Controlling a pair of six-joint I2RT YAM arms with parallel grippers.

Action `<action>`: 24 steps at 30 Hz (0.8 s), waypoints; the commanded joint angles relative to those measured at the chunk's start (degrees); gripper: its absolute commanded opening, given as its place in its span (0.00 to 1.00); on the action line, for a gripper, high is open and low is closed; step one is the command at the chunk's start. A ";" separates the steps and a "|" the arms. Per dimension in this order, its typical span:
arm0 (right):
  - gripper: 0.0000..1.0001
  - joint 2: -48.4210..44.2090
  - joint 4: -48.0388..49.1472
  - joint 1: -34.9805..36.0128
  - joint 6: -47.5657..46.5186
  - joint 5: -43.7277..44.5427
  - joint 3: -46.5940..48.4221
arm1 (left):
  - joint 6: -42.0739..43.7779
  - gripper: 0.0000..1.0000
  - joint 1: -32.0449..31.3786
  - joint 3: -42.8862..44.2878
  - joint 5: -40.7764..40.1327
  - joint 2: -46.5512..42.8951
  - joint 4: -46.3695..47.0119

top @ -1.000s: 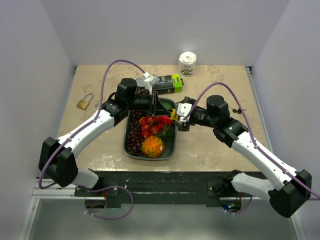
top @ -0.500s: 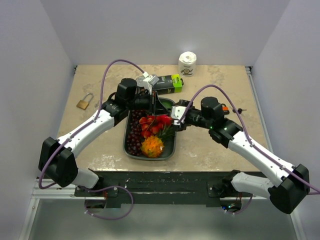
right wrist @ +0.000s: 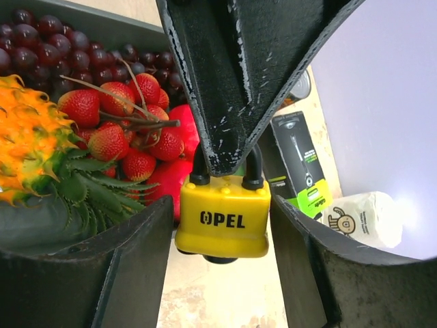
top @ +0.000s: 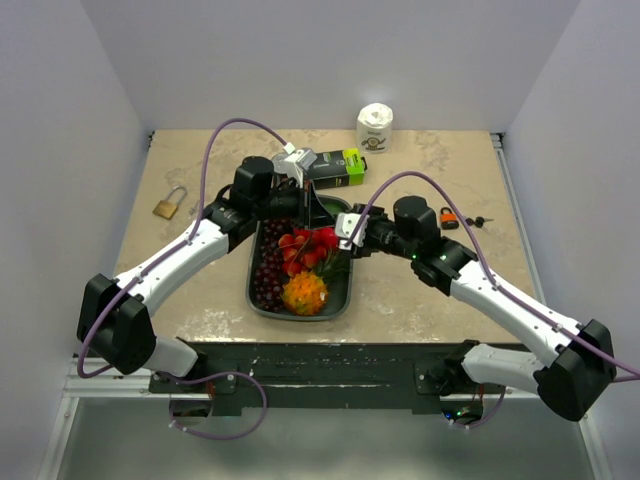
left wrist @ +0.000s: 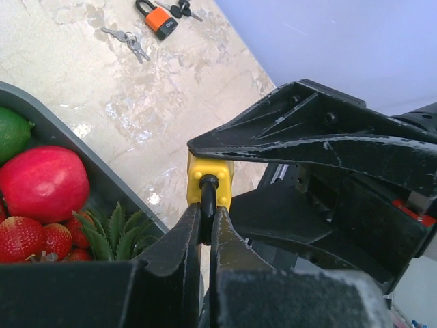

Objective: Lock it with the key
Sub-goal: Place the lock at the center of the board.

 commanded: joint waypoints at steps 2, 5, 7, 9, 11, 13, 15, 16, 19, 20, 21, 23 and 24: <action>0.59 0.75 3.50 0.57 0.40 2.82 0.08 | -0.02 0.00 -0.20 2.97 0.12 -1.88 4.00; 0.53 0.75 4.46 0.74 1.11 2.91 0.08 | 0.07 0.00 -0.20 2.97 -0.23 -1.88 4.00; 0.47 0.66 4.99 0.83 2.16 3.26 0.17 | 0.07 0.00 -0.29 2.97 -0.32 -1.88 3.91; 0.40 0.49 5.08 0.83 3.56 3.52 0.26 | 0.07 0.00 -0.38 2.97 -0.49 -1.88 3.91; 0.33 0.31 5.08 0.83 4.88 3.87 0.70 | 0.07 0.00 -0.38 2.80 -0.76 -1.80 3.83; 0.15 0.57 4.82 0.75 8.22 4.75 1.75 | -0.19 0.09 -0.20 2.53 -1.63 -1.80 3.65; 0.00 1.80 1.85 0.75 11.63 5.01 4.03 | -0.54 0.20 0.32 2.18 -2.60 -1.80 3.47; 0.00 1.98 1.22 0.57 12.35 6.23 4.56 | -1.15 0.34 0.67 2.09 -2.69 -1.80 3.65; 0.00 1.02 0.51 -0.83 14.72 5.99 4.48 | -3.00 0.51 2.96 1.66 -2.69 -1.88 4.79; 0.00 0.40 0.16 -1.27 15.51 5.72 4.39 | -3.27 0.55 4.27 1.74 -2.52 -2.06 7.06; 0.00 0.31 -1.15 -2.23 16.91 5.72 4.48 | -3.44 0.67 4.89 1.83 -1.82 -2.23 7.77; 0.00 0.14 -2.30 -3.73 19.03 5.63 5.09 | -3.27 0.76 6.55 2.35 -1.29 -2.76 9.53; 0.00 0.40 -3.26 -4.87 22.26 5.54 5.44 | -2.83 0.81 7.17 2.79 -1.72 -3.02 9.63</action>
